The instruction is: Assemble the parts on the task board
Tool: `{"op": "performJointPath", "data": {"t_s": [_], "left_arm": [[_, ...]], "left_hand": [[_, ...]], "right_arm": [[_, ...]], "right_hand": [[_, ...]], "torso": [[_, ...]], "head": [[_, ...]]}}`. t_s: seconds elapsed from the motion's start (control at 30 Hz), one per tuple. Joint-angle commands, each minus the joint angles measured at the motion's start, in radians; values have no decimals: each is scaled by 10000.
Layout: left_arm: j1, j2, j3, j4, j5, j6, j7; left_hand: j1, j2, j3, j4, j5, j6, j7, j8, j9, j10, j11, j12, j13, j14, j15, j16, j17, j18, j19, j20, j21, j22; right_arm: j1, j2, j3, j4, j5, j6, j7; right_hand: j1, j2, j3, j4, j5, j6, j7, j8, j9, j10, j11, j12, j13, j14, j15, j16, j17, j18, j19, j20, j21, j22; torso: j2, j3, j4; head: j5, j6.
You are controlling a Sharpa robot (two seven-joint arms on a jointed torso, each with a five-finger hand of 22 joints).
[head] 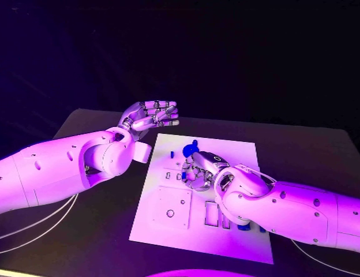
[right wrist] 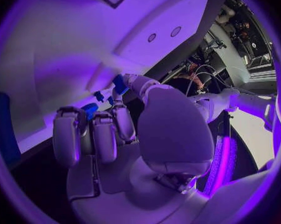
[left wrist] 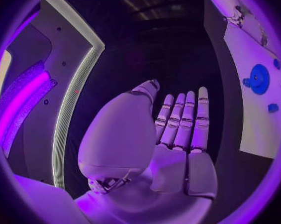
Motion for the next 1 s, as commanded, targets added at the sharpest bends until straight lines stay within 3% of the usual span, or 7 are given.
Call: {"op": "performJointPath", "data": {"t_s": [0.03,0.23,0.57,1.0], "left_arm": [[5,15,7,3,38,169,67],[5,24,7,-8,38,178,64],[5,27,7,-18,38,188,52],[4,25,7,-25,38,202,41]], "left_hand": [[10,-74,61,14,-60,-60,591,64,8,-9,-7,-34,1,-16,-11,-19,11,21,-50,9,-41,6],[10,-74,61,14,-60,-60,591,64,8,-9,-7,-34,1,-16,-11,-19,11,21,-50,9,-41,6],[10,-74,61,14,-60,-60,591,64,8,-9,-7,-34,1,-16,-11,-19,11,21,-50,9,-41,6],[10,-74,61,14,-60,-60,591,64,8,-9,-7,-34,1,-16,-11,-19,11,21,-50,9,-41,6]], "right_arm": [[-26,14,-10,-9,-180,52,-41],[-33,31,-11,-34,-196,118,-62],[-40,44,-14,-44,-247,239,-69],[-41,43,-17,-55,-248,189,-54]], "right_hand": [[-28,-59,-49,-22,21,19,-27,44,15,63,-22,20,-13,848,-48,21,1688,-111,37,-45,75,1411],[-34,-103,-62,-35,21,7,-25,51,16,45,-23,2,-35,846,-50,16,1677,-108,29,-48,63,1403],[-160,-374,-209,-45,12,-66,0,79,13,-10,-1,-52,-92,842,-37,7,1659,-103,15,-47,30,1390],[-315,-483,-384,41,14,-206,41,60,-11,-130,34,-170,-231,836,-11,-5,1636,-96,-4,-30,-8,1372]], "torso": [[-2,12,1],[-3,10,-11],[0,14,-12],[1,3,-6]], "head": [[10,-16],[18,1],[-7,1],[-10,7]]}}
